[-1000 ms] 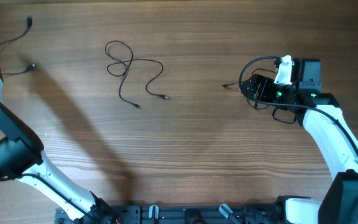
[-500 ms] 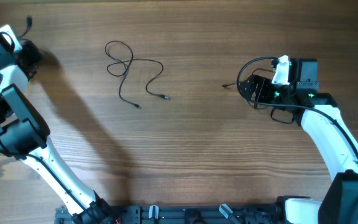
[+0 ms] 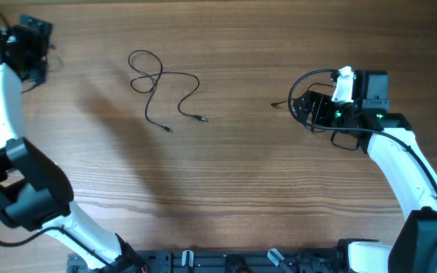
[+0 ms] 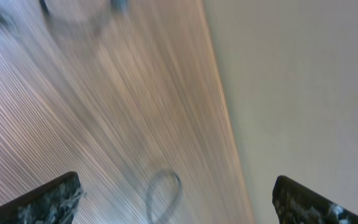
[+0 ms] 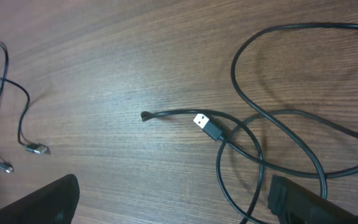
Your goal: Untangle cables
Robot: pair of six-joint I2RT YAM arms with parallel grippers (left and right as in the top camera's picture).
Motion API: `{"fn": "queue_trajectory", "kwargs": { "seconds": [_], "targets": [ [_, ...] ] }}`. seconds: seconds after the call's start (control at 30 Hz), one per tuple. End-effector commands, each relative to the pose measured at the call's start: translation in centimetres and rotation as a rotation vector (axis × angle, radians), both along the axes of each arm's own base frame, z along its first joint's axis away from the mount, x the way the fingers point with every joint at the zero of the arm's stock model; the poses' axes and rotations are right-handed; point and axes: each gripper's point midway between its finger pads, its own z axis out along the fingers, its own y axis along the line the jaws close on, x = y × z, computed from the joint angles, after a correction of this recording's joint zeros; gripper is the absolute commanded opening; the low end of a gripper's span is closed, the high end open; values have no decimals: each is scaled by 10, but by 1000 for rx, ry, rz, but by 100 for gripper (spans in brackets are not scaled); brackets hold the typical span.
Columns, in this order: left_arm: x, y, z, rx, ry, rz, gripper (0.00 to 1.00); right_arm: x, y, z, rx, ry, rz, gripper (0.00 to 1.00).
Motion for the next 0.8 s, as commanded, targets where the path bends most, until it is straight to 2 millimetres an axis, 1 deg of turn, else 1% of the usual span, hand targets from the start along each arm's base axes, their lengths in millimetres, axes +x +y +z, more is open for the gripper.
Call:
{"fn": "queue_trajectory", "kwargs": {
  "seconds": [0.0, 0.03, 0.07, 0.1, 0.13, 0.17, 0.2, 0.23, 0.27, 0.3, 0.37, 0.43, 0.47, 0.5, 0.57, 0.63, 0.7, 0.73, 0.77],
  "targets": [
    [3, -89, -6, -140, -22, -320, 100, -2, -1, 2, -45, -17, 38, 100],
    [4, -102, -6, -118, -26, -374, 100, -2, -1, 2, -43, -18, 36, 100],
    [4, -124, -9, -71, -29, -460, 100, -2, -1, 2, -42, -19, 34, 100],
    [4, -143, -14, 0, -16, -531, 100, -2, -1, 2, -42, -18, 34, 100],
    [2, -155, -23, 105, 25, -577, 100, -2, -1, 2, -42, -18, 35, 100],
    [-1, -157, -36, 236, 104, -576, 100, -2, -1, 2, -42, -15, 35, 100],
    [-6, -153, -45, 366, 192, -532, 100, -2, -1, 2, -43, -15, 35, 100],
    [-9, -149, -51, 456, 257, -482, 100, -2, -1, 2, -43, -14, 35, 100],
    [-13, -149, -54, 509, 305, -425, 100, -3, -1, 1, -43, -14, 35, 100],
    [-17, -156, -57, 529, 331, -408, 100, -2, -1, 1, -43, -15, 36, 100],
    [-24, -193, -68, 526, 358, -474, 100, -1, -1, 2, -44, -23, 35, 100],
    [-31, -212, -76, 523, 385, -502, 100, 0, -1, 2, -44, -26, 35, 100],
    [-35, -214, -82, 522, 412, -474, 100, 0, -1, 1, -44, -22, 35, 100],
    [-39, -212, -85, 533, 443, -424, 100, -1, -1, -1, -43, -14, 35, 100],
    [-49, -203, -91, 549, 505, -322, 99, -2, -1, -5, -44, 0, 37, 100],
    [-59, -206, -98, 477, 547, -265, 100, -2, -1, -8, -44, 7, 38, 100],
    [-56, -210, -101, 435, 538, -233, 100, 1, -1, -11, -44, 7, 38, 100],
    [-49, -212, -102, 429, 514, -221, 100, 2, -1, -13, -43, 11, 37, 100],
    [-42, -212, -103, 426, 490, -215, 97, 2, -1, -16, -43, 17, 36, 100]
  ]
}}
